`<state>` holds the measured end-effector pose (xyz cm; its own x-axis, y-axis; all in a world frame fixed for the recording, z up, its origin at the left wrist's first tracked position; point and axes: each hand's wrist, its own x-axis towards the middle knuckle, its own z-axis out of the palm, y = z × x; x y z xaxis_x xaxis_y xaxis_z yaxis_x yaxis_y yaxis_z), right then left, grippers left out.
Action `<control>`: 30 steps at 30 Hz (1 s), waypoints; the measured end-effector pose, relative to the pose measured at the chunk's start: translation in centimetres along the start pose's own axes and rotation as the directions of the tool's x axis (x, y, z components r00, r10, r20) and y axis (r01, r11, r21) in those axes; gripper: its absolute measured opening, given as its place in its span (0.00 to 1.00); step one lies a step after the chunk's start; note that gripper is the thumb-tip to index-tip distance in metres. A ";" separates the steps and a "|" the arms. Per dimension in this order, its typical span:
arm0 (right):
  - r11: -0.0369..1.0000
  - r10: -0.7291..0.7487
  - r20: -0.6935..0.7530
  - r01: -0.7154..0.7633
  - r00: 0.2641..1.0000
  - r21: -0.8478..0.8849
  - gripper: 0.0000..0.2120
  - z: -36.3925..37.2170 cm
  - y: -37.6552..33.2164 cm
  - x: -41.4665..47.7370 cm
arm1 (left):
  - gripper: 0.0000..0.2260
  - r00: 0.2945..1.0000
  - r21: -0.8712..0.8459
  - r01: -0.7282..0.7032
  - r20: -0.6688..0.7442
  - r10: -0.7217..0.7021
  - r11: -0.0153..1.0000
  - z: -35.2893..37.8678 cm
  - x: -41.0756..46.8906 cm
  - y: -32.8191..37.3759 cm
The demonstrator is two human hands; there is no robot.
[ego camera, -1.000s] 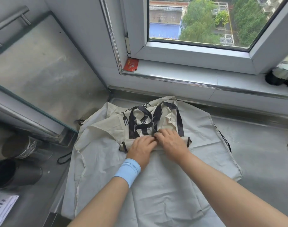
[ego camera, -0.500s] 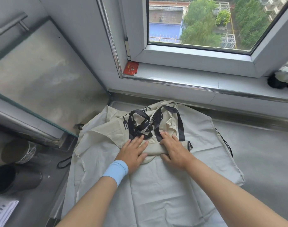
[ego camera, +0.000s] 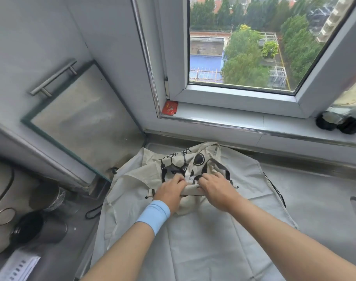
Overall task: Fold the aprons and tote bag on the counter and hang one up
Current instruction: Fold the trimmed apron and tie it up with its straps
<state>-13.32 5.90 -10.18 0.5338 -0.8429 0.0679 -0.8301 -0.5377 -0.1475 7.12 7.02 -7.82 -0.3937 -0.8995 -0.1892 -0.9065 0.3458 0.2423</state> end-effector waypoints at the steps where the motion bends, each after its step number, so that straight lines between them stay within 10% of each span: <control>1: 0.999 0.005 0.054 -0.006 0.999 0.034 0.13 -1.4 -0.5 0.5 | 0.13 1.000 -0.031 0.020 -0.021 -0.021 0.999 -0.7 -0.2 -0.5; 12: 0.984 0.100 0.519 -0.162 0.849 0.075 0.09 -17.1 -5.9 4.9 | 0.10 0.958 -0.285 0.019 0.279 0.064 0.958 -12.3 -3.6 -1.9; 20: 0.981 0.173 0.243 -0.144 0.954 -0.129 0.17 -21.5 -7.7 4.7 | 0.04 0.978 -0.516 0.094 0.209 0.018 0.852 -15.4 -6.0 -1.5; 24: 0.972 0.014 -0.289 -0.080 0.957 -0.221 0.24 -19.8 -9.5 3.5 | 0.08 0.971 -0.871 0.230 0.234 -0.046 0.434 -16.1 -6.6 -2.3; 27: 0.935 -0.086 -0.260 -0.012 0.962 -0.355 0.38 -19.0 -11.6 3.0 | 0.09 0.967 -0.964 0.243 0.249 0.048 0.105 -17.1 -7.2 -2.5; 30: 0.855 -0.009 -0.231 -0.112 0.973 -0.506 0.39 -18.6 -12.8 3.6 | 0.08 0.964 -0.971 0.238 0.237 0.121 0.010 -18.1 -8.0 -2.2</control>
<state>-3.73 9.33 10.27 0.4895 -0.8204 0.2956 -0.8515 -0.3765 0.3650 15.06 8.63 10.43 -0.5253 -0.7618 -0.3791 0.0454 -0.4699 0.8815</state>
